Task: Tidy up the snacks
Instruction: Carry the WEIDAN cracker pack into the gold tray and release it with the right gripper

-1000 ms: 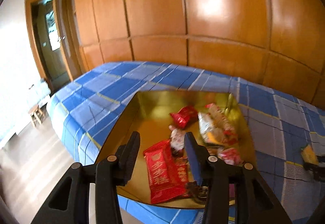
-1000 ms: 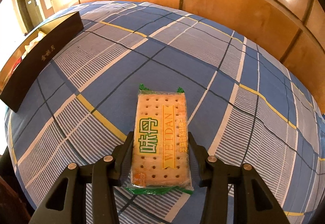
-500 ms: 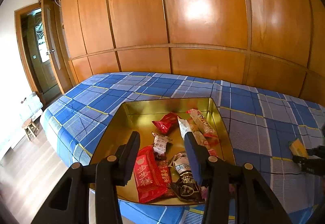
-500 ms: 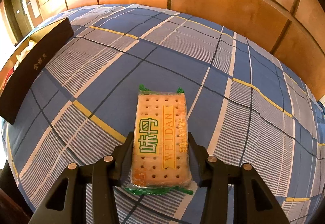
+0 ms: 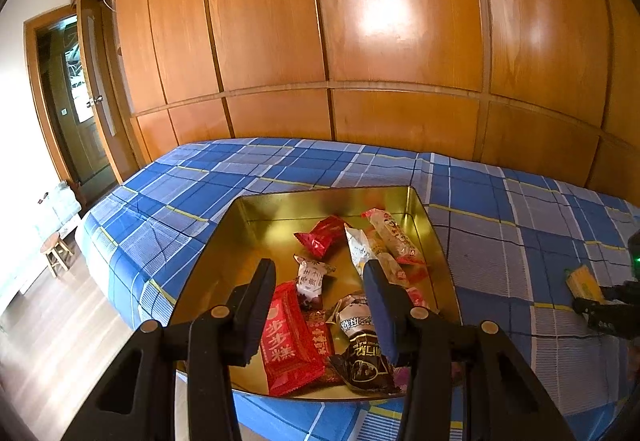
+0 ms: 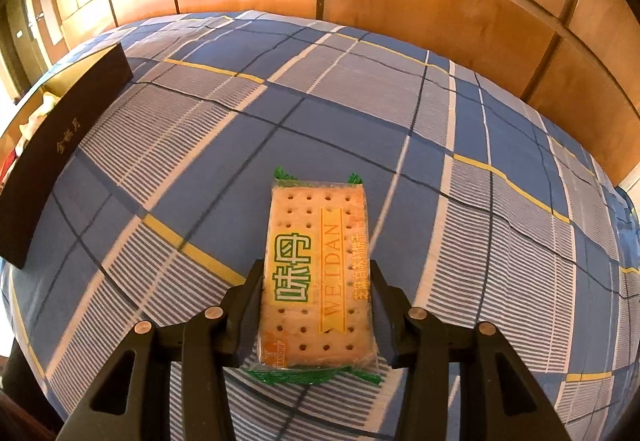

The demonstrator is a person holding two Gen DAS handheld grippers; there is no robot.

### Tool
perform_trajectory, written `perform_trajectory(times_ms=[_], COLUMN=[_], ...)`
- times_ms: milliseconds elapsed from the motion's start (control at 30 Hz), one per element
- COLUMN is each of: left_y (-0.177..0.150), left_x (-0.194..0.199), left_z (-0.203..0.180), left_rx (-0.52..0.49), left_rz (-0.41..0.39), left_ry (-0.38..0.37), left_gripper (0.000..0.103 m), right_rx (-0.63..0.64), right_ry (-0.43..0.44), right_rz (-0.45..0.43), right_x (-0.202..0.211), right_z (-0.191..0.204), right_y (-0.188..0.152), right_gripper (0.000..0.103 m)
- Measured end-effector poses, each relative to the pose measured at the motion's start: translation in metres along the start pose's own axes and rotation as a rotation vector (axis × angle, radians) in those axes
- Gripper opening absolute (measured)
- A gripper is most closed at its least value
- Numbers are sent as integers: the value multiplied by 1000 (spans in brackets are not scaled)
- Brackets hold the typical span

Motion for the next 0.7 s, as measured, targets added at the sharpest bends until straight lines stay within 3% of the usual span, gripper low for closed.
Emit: perform_trajectory(times_ms=[200, 500, 700], left_y=[-6, -23, -26], left_x=[-13, -35, -32], left_z=[10, 53, 74], left_rx=[37, 134, 185], left_rz=[49, 118, 111], left_ry=[2, 85, 118], left_gripper=[46, 46, 46], right_rx=[23, 148, 217], right_ry=[122, 365, 441], right_rz=[-30, -69, -66], right_x=[11, 42, 40], right_z=[44, 161, 231], right_y=[20, 70, 93], right_gripper=[47, 47, 47])
Point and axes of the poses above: each gripper's, at about its wrist camera, not at the fingertips, and x roughly against the way its jaws point, z to its left, y to its top, the point moved 3 cm from there along -x, roughly the way its jaws point, and after that the axes turned 5 degrees about y, right-handed, at the moved point
